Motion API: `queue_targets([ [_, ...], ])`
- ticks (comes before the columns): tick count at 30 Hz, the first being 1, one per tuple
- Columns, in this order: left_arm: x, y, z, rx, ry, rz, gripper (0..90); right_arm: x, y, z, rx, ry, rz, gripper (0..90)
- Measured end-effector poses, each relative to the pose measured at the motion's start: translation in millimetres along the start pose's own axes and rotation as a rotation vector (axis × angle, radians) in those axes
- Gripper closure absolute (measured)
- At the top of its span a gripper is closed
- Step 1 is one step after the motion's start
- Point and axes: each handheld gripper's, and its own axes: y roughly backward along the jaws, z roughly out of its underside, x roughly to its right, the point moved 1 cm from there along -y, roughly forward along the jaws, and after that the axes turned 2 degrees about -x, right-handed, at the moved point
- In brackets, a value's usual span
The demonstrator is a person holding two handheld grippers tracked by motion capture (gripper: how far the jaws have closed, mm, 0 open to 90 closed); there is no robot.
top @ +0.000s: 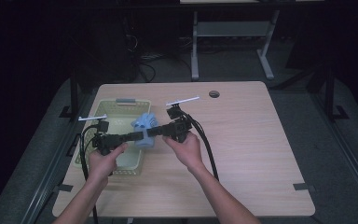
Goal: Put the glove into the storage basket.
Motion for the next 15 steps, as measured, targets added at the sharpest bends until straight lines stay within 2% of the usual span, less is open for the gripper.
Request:
queue_targets([
  [15, -8.2, 18.5, -6.6, 0.002, 0.013, -0.018, 73.4, -10.4, -15.8, -12.3, -0.011, 0.022, -0.001, 76.7],
])
